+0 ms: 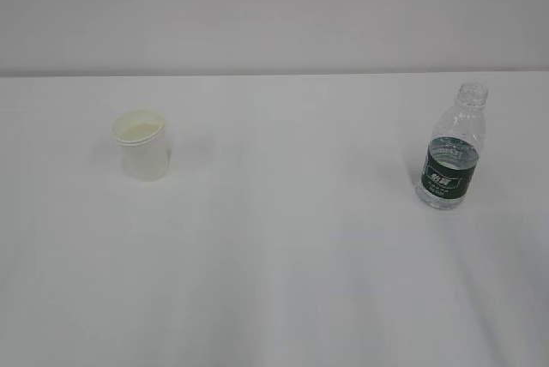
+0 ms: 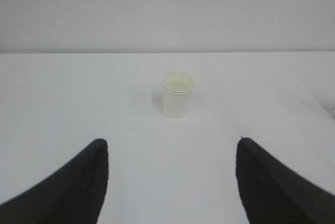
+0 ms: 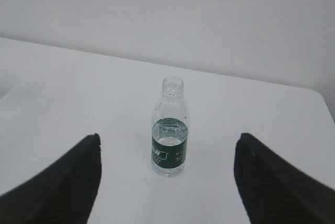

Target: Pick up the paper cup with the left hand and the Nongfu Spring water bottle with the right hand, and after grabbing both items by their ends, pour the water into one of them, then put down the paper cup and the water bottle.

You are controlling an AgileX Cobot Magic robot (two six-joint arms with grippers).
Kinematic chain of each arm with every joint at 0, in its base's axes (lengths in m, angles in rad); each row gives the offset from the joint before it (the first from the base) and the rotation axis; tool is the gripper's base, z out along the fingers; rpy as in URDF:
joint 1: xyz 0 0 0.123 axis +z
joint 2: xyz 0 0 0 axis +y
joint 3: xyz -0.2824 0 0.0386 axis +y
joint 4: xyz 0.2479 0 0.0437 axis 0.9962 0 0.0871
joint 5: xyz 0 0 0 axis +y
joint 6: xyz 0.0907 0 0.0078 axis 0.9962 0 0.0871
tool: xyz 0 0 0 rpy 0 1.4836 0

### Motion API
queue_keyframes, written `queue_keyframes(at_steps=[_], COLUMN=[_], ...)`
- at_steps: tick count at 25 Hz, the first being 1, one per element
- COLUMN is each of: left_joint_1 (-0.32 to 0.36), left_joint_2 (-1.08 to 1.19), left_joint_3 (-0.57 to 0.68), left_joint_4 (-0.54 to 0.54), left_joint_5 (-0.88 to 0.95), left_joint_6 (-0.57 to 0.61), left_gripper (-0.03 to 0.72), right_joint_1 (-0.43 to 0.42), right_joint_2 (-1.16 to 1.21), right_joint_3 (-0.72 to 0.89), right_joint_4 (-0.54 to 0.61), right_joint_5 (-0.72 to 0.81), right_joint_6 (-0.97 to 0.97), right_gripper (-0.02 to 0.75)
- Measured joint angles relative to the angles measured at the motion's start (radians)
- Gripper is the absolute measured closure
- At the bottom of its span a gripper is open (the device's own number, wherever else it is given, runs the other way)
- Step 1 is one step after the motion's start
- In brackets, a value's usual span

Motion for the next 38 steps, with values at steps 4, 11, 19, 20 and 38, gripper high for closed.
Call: queue_keyframes(at_steps=[4,11,19,20,38], left_joint_1=[0.000,0.000,0.000,0.000,0.000], left_joint_2=[0.000,0.000,-0.027,-0.027,-0.027], left_joint_3=[0.000,0.000,-0.035,-0.043,-0.084], left_joint_4=[-0.004,-0.024,-0.026,-0.026,-0.132], left_joint_5=[0.000,0.005,0.087,0.104,0.306], left_joint_6=[0.014,0.054,0.081,0.081,0.082], left_gripper=[0.146,0.151,0.155,0.155,0.175], right_joint_1=[0.002,0.002,0.002,0.002,0.002], right_joint_2=[-0.065,-0.163,-0.251,-0.256,-0.357], right_joint_3=[-0.053,-0.130,-0.175,-0.175,-0.179], right_joint_4=[-0.012,-0.073,-0.121,-0.121,-0.137], right_joint_5=[0.118,0.324,0.525,0.548,0.829], right_joint_6=[0.001,0.089,0.140,0.148,0.175], right_gripper=[0.149,0.149,0.150,0.150,0.150])
